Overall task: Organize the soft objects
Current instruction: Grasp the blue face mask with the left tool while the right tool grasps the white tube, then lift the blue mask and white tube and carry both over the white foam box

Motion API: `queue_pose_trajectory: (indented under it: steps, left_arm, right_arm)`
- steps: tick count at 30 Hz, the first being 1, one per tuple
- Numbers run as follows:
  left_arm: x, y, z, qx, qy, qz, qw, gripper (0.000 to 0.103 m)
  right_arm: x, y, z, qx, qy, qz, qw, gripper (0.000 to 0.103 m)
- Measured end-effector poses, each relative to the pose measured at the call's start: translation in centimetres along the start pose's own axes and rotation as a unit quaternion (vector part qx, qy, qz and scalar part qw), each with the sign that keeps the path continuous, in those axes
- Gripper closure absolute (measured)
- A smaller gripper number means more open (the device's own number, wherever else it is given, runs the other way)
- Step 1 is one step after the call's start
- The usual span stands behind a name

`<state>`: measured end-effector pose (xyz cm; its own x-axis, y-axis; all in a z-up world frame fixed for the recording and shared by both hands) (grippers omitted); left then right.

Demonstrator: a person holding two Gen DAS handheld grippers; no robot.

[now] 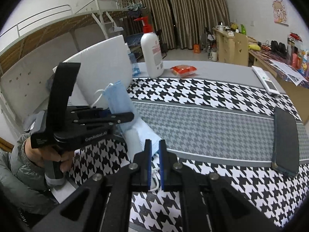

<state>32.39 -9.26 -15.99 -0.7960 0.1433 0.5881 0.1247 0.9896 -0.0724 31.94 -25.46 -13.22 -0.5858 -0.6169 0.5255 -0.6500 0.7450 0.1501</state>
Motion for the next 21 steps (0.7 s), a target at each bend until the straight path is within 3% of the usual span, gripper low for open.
queue_pose_trajectory:
  steps: [3, 5, 7, 17, 21]
  left_arm:
    - [0.3, 0.1, -0.3, 0.002, -0.008, -0.003, 1.0000, 0.098]
    - [0.6, 0.0, -0.3, 0.002, -0.011, -0.002, 0.9999, 0.099]
    - [1.1, -0.1, -0.5, 0.001, -0.018, 0.000, 0.9998, 0.099]
    - [3.6, -0.2, -2.2, -0.006, -0.059, 0.006, 0.9982, 0.099]
    - [4.3, -0.4, -2.6, -0.010, -0.069, 0.008, 0.9976, 0.099]
  right_arm:
    - [-0.2, 1.4, 0.9, 0.026, 0.013, -0.010, 1.000, 0.090]
    - [-0.5, 2.0, 1.4, 0.044, 0.018, -0.005, 0.999, 0.074]
    - [-0.7, 2.5, 1.5, 0.053, 0.016, -0.007, 0.998, 0.067]
    - [-1.2, 5.4, 1.9, 0.089, 0.018, -0.028, 0.995, 0.067]
    - [-2.1, 5.2, 2.2, 0.102, 0.028, -0.010, 0.994, 0.067]
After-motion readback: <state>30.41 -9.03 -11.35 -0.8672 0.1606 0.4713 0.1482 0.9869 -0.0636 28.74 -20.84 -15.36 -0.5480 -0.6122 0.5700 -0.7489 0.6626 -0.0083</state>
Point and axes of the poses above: each gripper's, at about its wrist camera, not at the fingertips, and x roughly against the way its jaws point, y to its left, z to its underside, the point moved 9 cm from there along -x, roughly the way its jaws point, and after that the axes turned 10 degrees about -y, right-handed, at the moved point
